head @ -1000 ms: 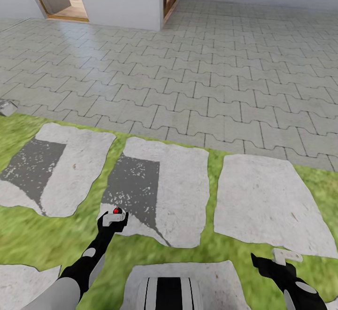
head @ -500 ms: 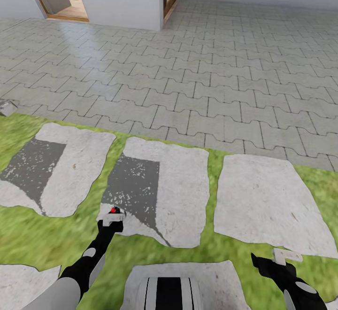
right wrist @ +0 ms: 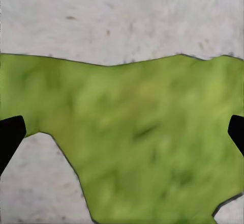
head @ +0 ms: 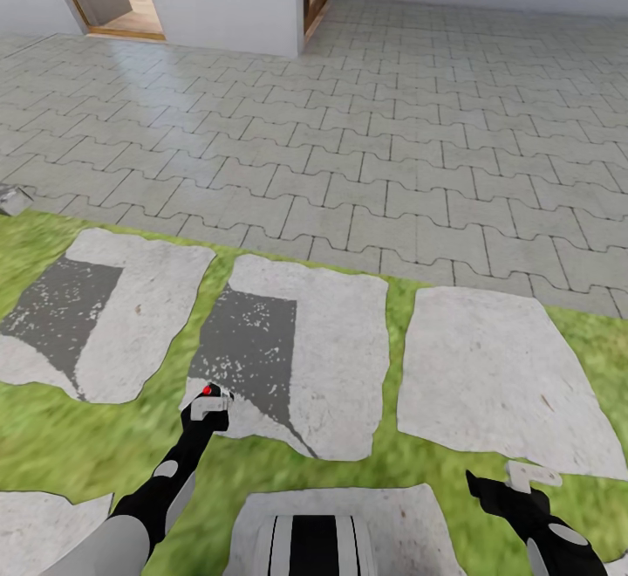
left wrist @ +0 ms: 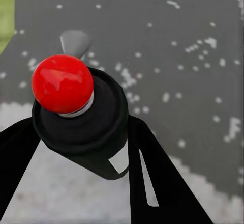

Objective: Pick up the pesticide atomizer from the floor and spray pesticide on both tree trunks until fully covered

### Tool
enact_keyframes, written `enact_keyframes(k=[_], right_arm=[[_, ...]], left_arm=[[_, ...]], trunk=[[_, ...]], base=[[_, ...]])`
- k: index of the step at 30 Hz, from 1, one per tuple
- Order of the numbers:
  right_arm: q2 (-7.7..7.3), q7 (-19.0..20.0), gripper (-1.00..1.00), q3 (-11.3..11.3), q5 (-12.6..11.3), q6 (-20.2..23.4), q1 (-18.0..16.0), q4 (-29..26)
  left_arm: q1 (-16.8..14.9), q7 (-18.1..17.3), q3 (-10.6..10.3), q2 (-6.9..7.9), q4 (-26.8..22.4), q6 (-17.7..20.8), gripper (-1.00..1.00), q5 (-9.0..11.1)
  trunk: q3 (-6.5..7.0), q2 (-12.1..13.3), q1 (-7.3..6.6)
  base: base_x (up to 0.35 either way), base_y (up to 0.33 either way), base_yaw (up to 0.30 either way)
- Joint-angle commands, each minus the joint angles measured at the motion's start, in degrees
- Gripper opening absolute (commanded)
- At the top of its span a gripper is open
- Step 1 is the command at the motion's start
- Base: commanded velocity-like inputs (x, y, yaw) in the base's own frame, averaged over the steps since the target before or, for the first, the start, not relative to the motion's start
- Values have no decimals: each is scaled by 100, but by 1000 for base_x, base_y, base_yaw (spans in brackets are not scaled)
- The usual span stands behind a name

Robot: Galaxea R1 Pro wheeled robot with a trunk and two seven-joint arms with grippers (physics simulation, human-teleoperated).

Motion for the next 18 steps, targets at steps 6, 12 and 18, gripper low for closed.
enact_keyframes(k=[6,12,18], right_arm=[[4,12,100,-1,-21,31,-2,-1],[5,11,100,0,-21,30,-2,0],[5,10,100,1,-21,31,-2,2]], left_arm=[[-3,-42,50,-4,-1,-18,-100,-41],[-3,-42,50,-4,-4,-18,-100,-41],[-3,-42,50,-4,-5,-18,-100,-41]], trunk=[[-3,-1,-1],[-3,-1,-1],[-3,-1,-1]], base=[[0,0,0],[0,0,0],[0,0,0]])
